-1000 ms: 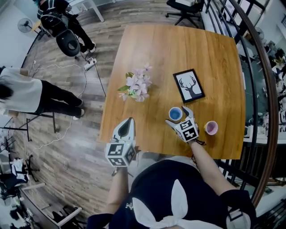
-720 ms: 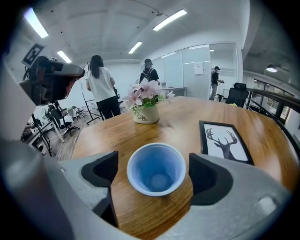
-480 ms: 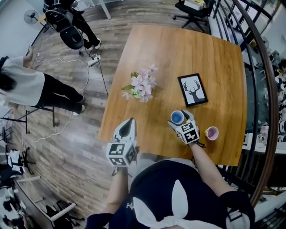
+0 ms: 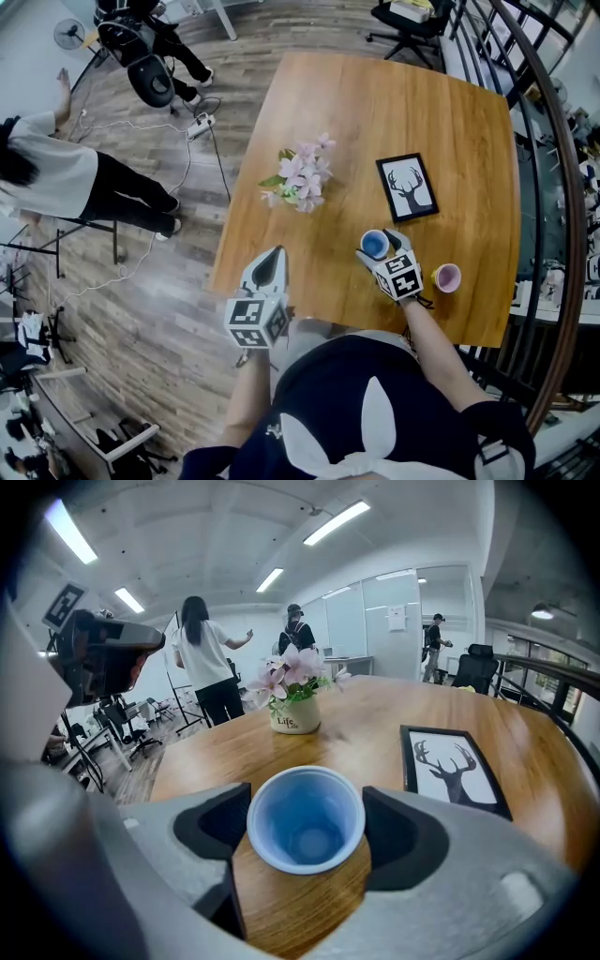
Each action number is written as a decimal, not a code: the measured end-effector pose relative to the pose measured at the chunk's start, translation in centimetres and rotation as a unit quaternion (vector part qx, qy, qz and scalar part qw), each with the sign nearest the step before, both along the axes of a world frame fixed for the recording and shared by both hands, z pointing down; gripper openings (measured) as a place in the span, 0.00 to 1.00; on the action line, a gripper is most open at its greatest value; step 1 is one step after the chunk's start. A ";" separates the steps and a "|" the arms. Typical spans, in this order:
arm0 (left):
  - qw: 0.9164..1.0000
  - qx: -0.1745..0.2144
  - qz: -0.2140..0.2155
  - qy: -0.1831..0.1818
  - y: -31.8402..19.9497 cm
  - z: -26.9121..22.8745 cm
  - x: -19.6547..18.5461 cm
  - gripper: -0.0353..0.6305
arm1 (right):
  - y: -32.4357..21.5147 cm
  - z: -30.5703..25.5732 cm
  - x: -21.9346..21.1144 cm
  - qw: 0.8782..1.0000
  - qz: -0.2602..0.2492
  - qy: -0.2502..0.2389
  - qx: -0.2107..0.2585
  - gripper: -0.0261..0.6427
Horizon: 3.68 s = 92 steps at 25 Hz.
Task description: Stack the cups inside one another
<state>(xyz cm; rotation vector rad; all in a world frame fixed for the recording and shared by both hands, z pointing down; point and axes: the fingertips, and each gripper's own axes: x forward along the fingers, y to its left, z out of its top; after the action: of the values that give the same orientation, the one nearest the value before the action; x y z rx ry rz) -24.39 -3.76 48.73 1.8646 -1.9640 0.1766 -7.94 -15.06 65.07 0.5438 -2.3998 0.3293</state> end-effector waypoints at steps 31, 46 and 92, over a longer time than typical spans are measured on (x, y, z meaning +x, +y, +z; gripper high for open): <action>0.999 -0.001 0.048 0.014 0.2 0.2 1.6 0.08 | 0.1 -11.7 -0.8 0.994 0.008 -0.077 0.078 0.59; 0.994 0.000 0.102 0.024 -1.0 0.3 4.0 0.08 | 2.4 -18.5 -0.4 0.985 0.010 -0.110 0.129 0.59; 0.952 -0.019 0.303 0.042 -7.6 1.3 19.1 0.08 | 2.1 -19.9 17.2 0.956 0.228 -0.085 0.162 0.59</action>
<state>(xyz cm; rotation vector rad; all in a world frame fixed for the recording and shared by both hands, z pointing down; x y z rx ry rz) -5.27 -11.32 50.00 2.3493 -1.2676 0.3027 9.22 -12.93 45.19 1.2734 -2.4882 0.1797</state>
